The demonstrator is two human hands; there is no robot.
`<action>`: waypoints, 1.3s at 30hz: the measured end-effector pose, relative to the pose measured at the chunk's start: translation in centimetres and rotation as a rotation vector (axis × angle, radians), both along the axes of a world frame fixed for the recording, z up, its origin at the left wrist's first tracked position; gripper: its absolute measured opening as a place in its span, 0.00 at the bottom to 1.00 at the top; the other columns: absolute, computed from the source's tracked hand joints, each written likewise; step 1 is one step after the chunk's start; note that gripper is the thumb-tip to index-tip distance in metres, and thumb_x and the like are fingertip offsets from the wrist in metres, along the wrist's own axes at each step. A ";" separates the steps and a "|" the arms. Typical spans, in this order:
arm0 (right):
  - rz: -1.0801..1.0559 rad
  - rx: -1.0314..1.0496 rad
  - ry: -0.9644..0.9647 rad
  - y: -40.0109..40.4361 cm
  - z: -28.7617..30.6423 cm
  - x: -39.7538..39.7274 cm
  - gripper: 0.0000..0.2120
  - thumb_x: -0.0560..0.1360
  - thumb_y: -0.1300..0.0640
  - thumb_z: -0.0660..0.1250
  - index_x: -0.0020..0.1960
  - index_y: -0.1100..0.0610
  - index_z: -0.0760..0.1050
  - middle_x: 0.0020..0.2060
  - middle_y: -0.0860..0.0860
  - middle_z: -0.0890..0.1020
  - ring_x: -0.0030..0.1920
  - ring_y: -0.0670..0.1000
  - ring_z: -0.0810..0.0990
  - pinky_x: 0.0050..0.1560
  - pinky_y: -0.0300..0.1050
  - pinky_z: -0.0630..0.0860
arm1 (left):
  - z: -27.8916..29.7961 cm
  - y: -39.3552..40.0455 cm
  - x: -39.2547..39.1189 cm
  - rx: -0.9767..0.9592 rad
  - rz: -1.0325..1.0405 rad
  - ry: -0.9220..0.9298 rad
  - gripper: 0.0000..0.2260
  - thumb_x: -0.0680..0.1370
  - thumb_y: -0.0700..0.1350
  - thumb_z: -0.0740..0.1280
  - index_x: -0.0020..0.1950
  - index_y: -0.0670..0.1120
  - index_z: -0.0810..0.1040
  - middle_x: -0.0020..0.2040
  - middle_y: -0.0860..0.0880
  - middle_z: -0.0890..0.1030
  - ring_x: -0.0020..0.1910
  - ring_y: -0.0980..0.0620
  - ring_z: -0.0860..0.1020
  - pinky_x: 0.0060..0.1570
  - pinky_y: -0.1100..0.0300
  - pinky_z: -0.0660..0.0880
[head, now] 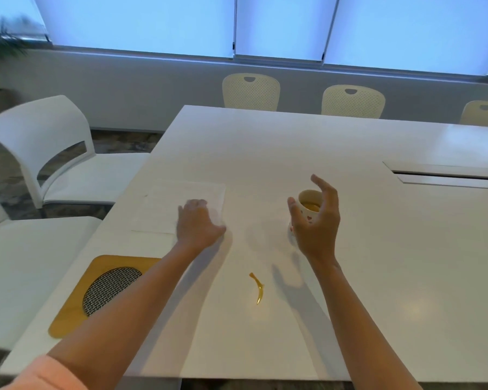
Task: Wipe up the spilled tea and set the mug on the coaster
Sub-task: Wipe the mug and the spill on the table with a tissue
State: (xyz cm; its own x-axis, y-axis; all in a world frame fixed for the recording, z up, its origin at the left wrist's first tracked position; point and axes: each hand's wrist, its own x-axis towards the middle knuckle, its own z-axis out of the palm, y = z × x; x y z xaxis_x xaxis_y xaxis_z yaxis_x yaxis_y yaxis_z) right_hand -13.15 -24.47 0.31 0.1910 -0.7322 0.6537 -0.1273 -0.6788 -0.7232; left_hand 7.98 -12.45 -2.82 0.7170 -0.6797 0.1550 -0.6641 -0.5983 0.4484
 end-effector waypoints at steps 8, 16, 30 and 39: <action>0.232 0.028 0.062 5.2 -1.5 3.1 0.18 0.76 0.58 0.72 0.64 0.53 0.74 0.59 0.46 0.78 0.62 0.44 0.76 0.65 0.38 0.72 | -1.3 2.3 0.7 0.264 0.092 0.072 0.46 0.75 0.68 0.61 0.79 0.36 0.51 0.79 0.38 0.56 0.79 0.40 0.53 0.76 0.44 0.52; 0.367 0.090 0.206 6.8 -2.0 4.5 0.12 0.76 0.60 0.71 0.59 0.55 0.80 0.54 0.46 0.80 0.58 0.41 0.78 0.62 0.36 0.75 | 0.4 2.3 -0.9 0.174 0.060 -0.106 0.12 0.79 0.49 0.61 0.47 0.48 0.83 0.47 0.46 0.84 0.51 0.43 0.80 0.60 0.48 0.68; 0.392 -0.050 0.480 4.2 -0.1 4.6 0.45 0.68 0.50 0.80 0.77 0.49 0.60 0.76 0.47 0.67 0.73 0.47 0.65 0.71 0.37 0.60 | 8.5 2.9 0.6 0.065 -0.395 0.173 0.05 0.82 0.47 0.64 0.51 0.51 0.80 0.52 0.52 0.78 0.51 0.50 0.76 0.52 0.58 0.68; 0.308 0.038 0.448 3.8 2.0 3.2 0.13 0.75 0.46 0.73 0.54 0.53 0.82 0.42 0.45 0.85 0.36 0.39 0.81 0.41 0.28 0.73 | 11.3 1.7 -2.5 -0.210 -0.640 0.209 0.04 0.82 0.47 0.63 0.55 0.52 0.78 0.62 0.52 0.79 0.56 0.51 0.76 0.52 0.66 0.72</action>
